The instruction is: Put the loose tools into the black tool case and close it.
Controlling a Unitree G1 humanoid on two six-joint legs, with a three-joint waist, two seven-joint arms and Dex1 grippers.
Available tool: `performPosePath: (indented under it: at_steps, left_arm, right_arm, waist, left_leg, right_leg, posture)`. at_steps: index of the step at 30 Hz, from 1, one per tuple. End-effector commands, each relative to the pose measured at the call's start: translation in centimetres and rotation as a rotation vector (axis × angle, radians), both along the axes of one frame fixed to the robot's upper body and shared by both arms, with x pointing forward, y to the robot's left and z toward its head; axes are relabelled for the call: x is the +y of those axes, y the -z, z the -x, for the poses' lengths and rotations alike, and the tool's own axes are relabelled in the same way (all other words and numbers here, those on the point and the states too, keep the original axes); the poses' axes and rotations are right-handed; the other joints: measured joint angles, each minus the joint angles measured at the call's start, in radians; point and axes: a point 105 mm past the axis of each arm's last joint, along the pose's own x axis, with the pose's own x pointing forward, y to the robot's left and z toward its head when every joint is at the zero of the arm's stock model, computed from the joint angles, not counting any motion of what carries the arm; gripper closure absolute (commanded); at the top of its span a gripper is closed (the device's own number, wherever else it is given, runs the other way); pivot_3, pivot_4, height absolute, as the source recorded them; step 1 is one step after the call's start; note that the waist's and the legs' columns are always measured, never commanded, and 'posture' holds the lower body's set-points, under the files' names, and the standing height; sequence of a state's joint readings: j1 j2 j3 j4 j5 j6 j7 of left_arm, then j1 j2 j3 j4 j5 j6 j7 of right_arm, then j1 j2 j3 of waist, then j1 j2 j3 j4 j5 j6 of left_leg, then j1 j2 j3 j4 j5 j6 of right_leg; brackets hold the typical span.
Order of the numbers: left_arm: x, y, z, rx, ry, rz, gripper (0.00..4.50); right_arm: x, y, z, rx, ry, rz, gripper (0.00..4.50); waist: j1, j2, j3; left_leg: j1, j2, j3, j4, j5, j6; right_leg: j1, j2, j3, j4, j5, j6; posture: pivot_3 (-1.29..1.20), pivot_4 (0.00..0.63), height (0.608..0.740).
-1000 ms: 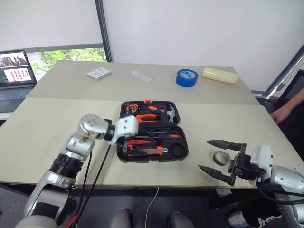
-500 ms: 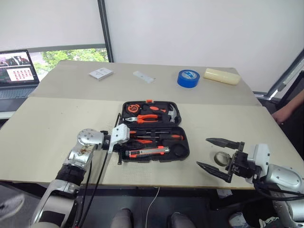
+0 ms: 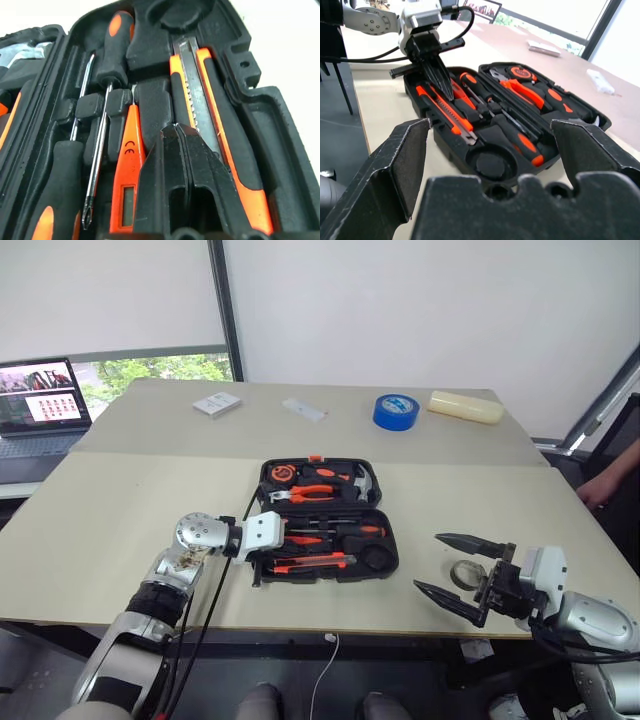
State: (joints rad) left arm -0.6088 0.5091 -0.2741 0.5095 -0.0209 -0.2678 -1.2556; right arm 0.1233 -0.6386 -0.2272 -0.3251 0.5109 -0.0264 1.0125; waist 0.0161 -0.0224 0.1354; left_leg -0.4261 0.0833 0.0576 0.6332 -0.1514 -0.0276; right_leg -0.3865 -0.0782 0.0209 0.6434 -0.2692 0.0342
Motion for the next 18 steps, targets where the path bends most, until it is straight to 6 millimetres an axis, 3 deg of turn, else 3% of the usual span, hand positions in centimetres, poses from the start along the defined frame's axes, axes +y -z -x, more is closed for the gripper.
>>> performPosePath:
  at_steps: [1, 3, 5, 6, 9, 13, 17, 18]
  left_arm:
    - [0.7, 5.0, 1.9, 0.134, 0.006, -0.144, 4.48]
    - [-0.3, 2.5, 1.0, 0.087, -0.035, 0.046, 4.48]
    - [-1.2, -3.5, 0.6, 0.025, -0.015, 0.421, 3.97]
    - [-0.6, -4.7, 0.3, -0.002, -0.041, 0.476, 3.83]
    - [1.7, -4.2, 1.0, -0.002, -0.033, 0.366, 2.79]
    - [4.2, -5.7, 2.9, 0.025, -0.040, 0.443, 1.20]
    - [7.2, -5.6, 4.8, 0.005, -0.142, 0.447, 0.04]
    - [7.8, -5.2, 5.5, 0.029, -0.160, 0.427, 0.04]
  right_arm:
    - [0.2, -1.0, 0.0, -0.058, 0.003, 0.000, 0.00]
    - [-0.1, -1.0, 0.0, -0.061, 0.024, -0.004, 0.00]
    - [-1.2, -1.1, 0.3, -0.029, 0.064, -0.034, 0.00]
    - [-2.0, -1.1, 0.5, -0.019, 0.100, -0.034, 0.00]
    - [-4.7, -0.8, 1.1, -0.008, 0.229, -0.018, 0.00]
    - [-8.1, 1.2, 3.0, 0.018, 0.372, 0.072, 0.00]
    - [-11.5, 4.4, 5.3, 0.073, 0.529, 0.138, 0.00]
    - [-12.0, 4.9, 5.7, 0.078, 0.558, 0.148, 0.00]
  waist:
    - [0.000, 0.000, -0.001]
    - [-0.001, 0.001, -0.002]
    - [-0.001, 0.003, -0.002]
    - [0.002, 0.002, -0.001]
    - [0.001, -0.005, 0.003]
    - [-0.011, -0.004, 0.003]
    - [-0.008, -0.004, 0.003]
    - [-0.009, -0.004, 0.003]
  left_leg:
    - [0.002, 0.000, 0.000, 0.000, 0.000, -0.001]
    - [0.003, 0.000, 0.000, 0.000, -0.003, -0.006]
    - [0.003, 0.000, 0.000, 0.000, -0.004, -0.006]
    - [0.001, -0.001, 0.001, 0.000, -0.003, -0.006]
    - [-0.010, 0.000, -0.001, 0.001, 0.002, 0.002]
    - [-0.011, 0.000, -0.001, -0.005, 0.001, 0.003]
    - [-0.009, 0.000, -0.001, -0.007, 0.000, 0.003]
    - [-0.009, 0.000, -0.001, -0.007, 0.000, 0.003]
  right_leg:
    - [0.000, 0.000, 0.000, 0.000, 0.000, 0.000]
    - [0.000, 0.000, 0.000, 0.000, 0.000, 0.000]
    - [0.000, -0.001, 0.000, -0.001, 0.000, 0.000]
    - [-0.001, -0.002, 0.000, -0.001, 0.000, 0.000]
    - [-0.006, 0.001, 0.000, 0.001, 0.001, 0.000]
    - [-0.008, 0.002, 0.001, -0.001, 0.005, -0.002]
    - [-0.008, 0.001, 0.000, -0.001, 0.002, -0.002]
    - [-0.008, 0.001, 0.000, -0.001, 0.000, -0.001]
  posture:
    - [0.00, 0.150, 0.740]
    - [0.00, 0.150, 0.740]
    - [0.00, 0.150, 0.740]
    - [0.00, 0.150, 0.740]
    - [0.00, 0.150, 0.740]
    - [0.00, 0.150, 0.740]
    - [0.00, 0.150, 0.740]
    - [0.00, 0.150, 0.740]
